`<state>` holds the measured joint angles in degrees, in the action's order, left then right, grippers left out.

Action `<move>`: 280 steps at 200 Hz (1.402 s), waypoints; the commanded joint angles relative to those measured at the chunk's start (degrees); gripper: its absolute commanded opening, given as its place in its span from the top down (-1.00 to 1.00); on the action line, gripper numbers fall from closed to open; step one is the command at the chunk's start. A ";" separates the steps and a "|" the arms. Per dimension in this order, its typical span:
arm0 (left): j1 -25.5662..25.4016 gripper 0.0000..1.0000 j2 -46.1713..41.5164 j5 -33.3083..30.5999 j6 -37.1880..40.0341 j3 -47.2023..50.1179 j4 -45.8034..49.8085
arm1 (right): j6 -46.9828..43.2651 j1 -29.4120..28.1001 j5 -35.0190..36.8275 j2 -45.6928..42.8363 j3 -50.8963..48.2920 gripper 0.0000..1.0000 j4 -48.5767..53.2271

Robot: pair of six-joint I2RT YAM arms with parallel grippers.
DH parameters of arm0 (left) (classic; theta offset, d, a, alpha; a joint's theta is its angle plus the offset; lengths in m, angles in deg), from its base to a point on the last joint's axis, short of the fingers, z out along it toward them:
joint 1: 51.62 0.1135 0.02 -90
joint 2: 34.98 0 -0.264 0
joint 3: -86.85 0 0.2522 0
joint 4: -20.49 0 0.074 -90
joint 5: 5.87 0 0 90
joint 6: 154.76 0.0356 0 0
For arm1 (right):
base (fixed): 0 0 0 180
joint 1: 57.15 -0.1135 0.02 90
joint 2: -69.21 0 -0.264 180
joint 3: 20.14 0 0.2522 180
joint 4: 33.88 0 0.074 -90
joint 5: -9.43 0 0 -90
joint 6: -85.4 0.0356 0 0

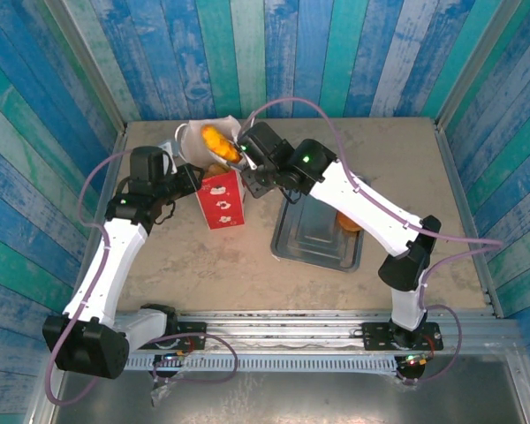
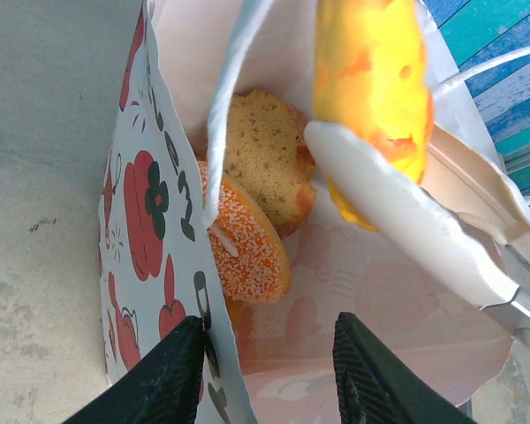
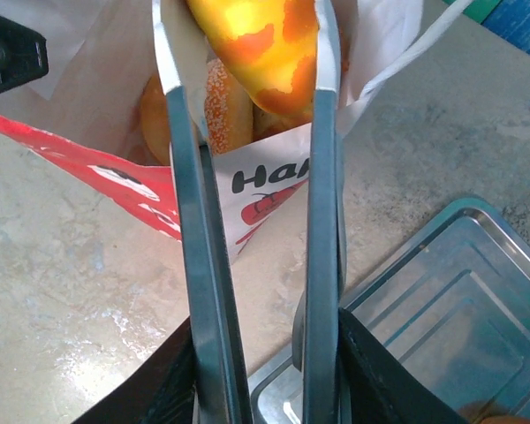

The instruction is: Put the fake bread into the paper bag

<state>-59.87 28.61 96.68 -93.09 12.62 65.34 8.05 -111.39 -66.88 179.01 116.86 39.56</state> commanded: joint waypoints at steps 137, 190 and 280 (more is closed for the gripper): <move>-0.19 -0.01 -4.09 -0.15 0.21 1.32 -2.53 | -1.21 0.21 -2.67 -5.27 2.41 0.16 -2.37; -0.19 -0.16 -5.10 -1.04 1.26 0.44 -2.52 | 0.15 0.18 -4.10 -11.51 -0.19 0.16 -2.64; -0.19 -0.65 -7.96 -4.25 3.29 0.38 -3.12 | 7.13 0.58 -3.09 -25.02 -10.68 0.17 -1.88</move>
<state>-59.87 23.74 94.96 -91.06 13.43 63.63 11.61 -111.28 -71.16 158.42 108.88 38.33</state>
